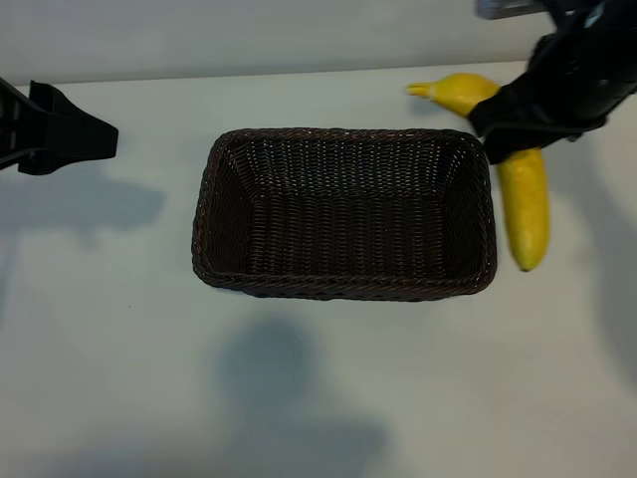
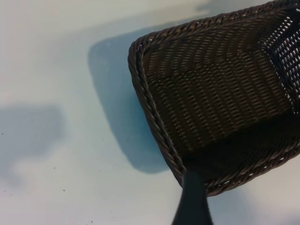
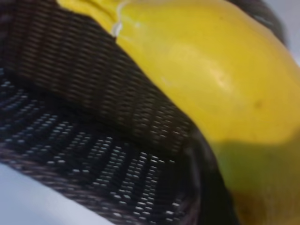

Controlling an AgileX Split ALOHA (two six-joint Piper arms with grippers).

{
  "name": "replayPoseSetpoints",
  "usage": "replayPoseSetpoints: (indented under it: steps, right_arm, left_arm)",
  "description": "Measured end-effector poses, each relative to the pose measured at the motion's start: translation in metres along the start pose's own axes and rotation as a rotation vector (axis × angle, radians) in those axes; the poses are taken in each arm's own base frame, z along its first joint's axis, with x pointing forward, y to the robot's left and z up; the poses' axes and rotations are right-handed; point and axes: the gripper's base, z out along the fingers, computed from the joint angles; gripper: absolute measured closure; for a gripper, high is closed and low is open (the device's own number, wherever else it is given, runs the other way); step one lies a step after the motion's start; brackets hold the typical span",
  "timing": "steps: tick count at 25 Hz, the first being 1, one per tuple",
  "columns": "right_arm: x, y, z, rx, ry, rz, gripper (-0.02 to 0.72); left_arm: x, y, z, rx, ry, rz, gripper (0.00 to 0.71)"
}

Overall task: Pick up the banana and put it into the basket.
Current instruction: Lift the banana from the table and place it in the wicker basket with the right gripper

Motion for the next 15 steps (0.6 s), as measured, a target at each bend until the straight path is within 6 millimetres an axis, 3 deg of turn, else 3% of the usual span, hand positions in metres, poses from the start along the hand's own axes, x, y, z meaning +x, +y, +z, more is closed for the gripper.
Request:
replayPoseSetpoints:
  steps: [3, 8, 15]
  right_arm:
    - [-0.002, 0.017, 0.010, -0.016, 0.000, -0.049, 0.274]
    - [-0.005, 0.040, 0.043, -0.052, 0.031, -0.109, 0.274]
    - [-0.009, 0.059, 0.074, -0.111, 0.019, -0.195, 0.274]
  left_arm:
    - [0.000, 0.000, 0.000, 0.000, 0.000, 0.000, 0.137]
    - [0.000, 0.000, 0.000, 0.000, 0.000, 0.000, 0.137]
    - [0.000, 0.000, 0.000, 0.000, 0.000, 0.000, 0.137]
